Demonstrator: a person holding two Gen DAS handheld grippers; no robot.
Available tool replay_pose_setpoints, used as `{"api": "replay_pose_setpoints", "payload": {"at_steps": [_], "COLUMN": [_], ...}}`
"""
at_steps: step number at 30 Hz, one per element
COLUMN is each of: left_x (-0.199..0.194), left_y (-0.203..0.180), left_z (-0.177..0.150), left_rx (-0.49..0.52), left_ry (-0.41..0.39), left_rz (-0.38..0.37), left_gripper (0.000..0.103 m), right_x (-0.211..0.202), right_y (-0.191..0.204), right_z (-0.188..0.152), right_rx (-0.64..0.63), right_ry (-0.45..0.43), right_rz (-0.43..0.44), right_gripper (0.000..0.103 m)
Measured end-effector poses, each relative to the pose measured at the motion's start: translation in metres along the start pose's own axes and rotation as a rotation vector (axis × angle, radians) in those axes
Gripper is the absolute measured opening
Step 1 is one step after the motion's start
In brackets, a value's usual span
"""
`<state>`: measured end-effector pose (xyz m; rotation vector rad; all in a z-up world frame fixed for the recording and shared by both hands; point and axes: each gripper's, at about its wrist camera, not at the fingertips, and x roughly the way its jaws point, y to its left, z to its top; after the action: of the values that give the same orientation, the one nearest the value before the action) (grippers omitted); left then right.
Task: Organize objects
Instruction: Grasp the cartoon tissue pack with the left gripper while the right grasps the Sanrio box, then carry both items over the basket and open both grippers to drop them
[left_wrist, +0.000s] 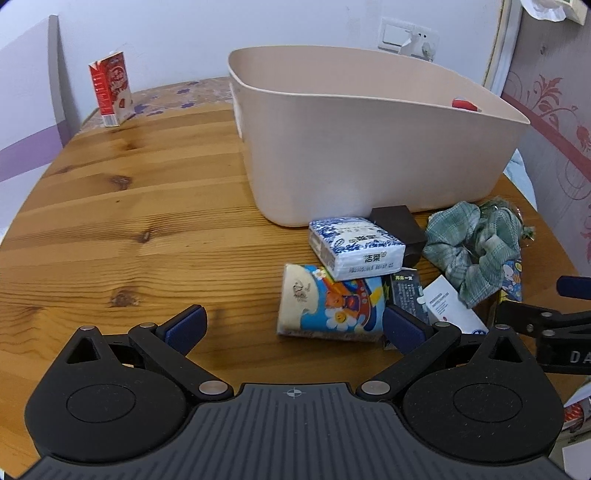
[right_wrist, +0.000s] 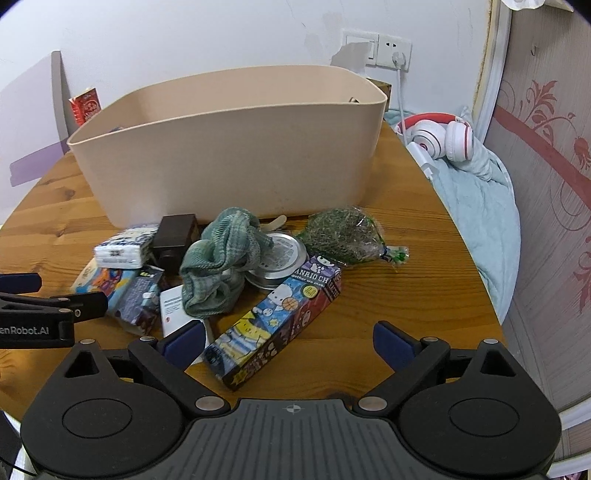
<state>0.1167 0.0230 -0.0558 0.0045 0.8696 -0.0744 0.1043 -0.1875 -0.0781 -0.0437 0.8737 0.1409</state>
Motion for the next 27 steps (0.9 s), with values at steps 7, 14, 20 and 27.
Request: {"api": "replay_pose_setpoints", "payload": {"at_steps": [7,14,20,27], "left_x": [0.021,0.019,0.014,0.0], "left_y": [-0.007,-0.009,-0.014,-0.01], "left_z": [-0.001,-0.007,-0.007,-0.013], "left_rx": [0.002,0.03,0.045,0.01], "left_ry": [0.048,0.006,-0.024,-0.021], "left_rz": [-0.002,0.022,0.013,0.002], "left_gripper": [0.103,0.093,0.067,0.066], "right_x": [0.014,0.019,0.014,0.003], "right_y": [0.0,-0.008,-0.015,-0.027], "right_z": [0.004,-0.003,-0.007,-0.015], "right_rx": [-0.004,0.006,0.023,0.07], "right_ry": [0.027,0.048,0.025,0.015], "right_rz": [-0.019,-0.032,-0.035,-0.028], "right_gripper": [0.093,0.076,0.04,0.022]}}
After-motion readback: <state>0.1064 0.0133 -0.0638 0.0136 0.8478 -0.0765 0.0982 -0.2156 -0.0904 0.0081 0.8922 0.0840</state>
